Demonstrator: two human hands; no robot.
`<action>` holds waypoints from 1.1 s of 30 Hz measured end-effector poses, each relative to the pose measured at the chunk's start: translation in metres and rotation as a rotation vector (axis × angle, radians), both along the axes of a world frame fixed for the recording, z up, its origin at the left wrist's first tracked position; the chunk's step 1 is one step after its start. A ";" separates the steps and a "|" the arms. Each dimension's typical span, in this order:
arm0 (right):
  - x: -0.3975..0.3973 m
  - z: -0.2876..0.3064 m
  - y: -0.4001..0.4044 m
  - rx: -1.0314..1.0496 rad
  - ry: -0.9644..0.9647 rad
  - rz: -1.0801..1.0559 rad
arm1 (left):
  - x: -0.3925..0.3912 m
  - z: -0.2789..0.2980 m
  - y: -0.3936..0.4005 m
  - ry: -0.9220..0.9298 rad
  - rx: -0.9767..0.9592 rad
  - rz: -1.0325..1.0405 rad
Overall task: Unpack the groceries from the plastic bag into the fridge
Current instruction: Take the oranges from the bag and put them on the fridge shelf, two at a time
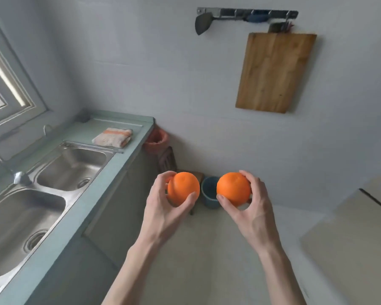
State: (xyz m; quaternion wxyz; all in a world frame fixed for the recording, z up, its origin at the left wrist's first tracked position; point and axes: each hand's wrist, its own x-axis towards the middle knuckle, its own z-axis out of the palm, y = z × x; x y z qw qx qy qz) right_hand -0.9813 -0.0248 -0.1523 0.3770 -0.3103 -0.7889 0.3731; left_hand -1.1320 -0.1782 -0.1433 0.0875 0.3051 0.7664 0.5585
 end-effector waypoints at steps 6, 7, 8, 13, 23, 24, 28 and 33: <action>0.040 -0.006 0.053 -0.076 0.053 -0.172 | 0.017 0.003 0.084 0.029 -0.006 -0.186; 0.045 -0.006 0.062 -0.083 0.062 -0.195 | 0.018 0.002 0.098 0.030 -0.009 -0.214; 0.049 -0.006 0.071 -0.089 0.066 -0.215 | 0.020 0.002 0.112 0.033 -0.010 -0.237; 0.064 0.000 0.122 -0.084 0.062 -0.328 | 0.022 0.000 0.189 0.054 0.009 -0.344; 0.074 0.014 0.240 -0.097 0.072 -0.560 | 0.016 0.011 0.353 0.037 0.050 -0.610; 0.075 0.015 0.250 -0.101 0.072 -0.575 | 0.017 0.012 0.369 0.040 0.057 -0.642; 0.086 0.021 0.284 -0.083 0.072 -0.660 | 0.024 0.014 0.431 0.044 0.086 -0.756; 0.119 0.026 0.315 -0.045 0.049 -0.784 | 0.049 0.017 0.496 0.014 0.121 -0.879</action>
